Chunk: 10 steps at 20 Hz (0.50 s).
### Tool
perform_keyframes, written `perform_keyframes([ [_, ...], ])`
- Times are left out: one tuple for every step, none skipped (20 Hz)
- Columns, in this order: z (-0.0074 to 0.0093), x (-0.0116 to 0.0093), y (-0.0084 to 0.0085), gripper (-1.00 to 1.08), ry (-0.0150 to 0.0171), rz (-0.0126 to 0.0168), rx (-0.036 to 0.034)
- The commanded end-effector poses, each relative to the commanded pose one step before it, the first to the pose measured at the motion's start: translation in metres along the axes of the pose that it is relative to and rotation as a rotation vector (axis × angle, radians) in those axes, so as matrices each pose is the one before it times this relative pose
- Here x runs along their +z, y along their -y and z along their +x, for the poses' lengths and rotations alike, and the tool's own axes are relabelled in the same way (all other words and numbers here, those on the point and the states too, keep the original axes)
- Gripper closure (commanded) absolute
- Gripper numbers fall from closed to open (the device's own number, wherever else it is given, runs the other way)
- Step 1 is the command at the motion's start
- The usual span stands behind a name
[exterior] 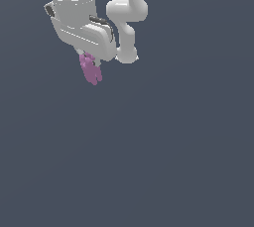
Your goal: Pick up the object and move it to a goal position.
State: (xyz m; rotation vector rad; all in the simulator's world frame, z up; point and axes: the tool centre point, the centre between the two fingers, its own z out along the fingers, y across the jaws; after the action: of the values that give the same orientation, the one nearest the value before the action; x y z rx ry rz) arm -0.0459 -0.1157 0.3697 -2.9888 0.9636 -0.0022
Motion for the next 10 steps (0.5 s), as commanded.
perform_keyframes([
  [0.00831, -0.02096, -0.00547, 1.08, 0.00093, -0.00107, -0.00103],
  [0.00329, -0.00769, -0.00209, 1.08, 0.0, 0.0, 0.0],
  [0.00321, -0.00745, -0.00202, 1.08, 0.0, 0.0, 0.0],
  [0.00313, -0.00721, -0.00195, 1.08, 0.0, 0.0, 0.0],
  [0.00305, -0.00699, -0.00189, 1.08, 0.0, 0.0, 0.0],
  [0.0028, -0.00676, -0.00135, 1.08, -0.0001, -0.00036, -0.00058],
  [0.0029, -0.00658, -0.00176, 1.08, 0.0, 0.0, 0.0],
  [0.00283, -0.00638, -0.00171, 1.08, 0.0, 0.0, 0.0],
  [0.00276, -0.00619, -0.00165, 1.08, 0.0, 0.0, 0.0],
  [0.00269, -0.006, -0.0016, 1.08, 0.0, 0.0, 0.0],
])
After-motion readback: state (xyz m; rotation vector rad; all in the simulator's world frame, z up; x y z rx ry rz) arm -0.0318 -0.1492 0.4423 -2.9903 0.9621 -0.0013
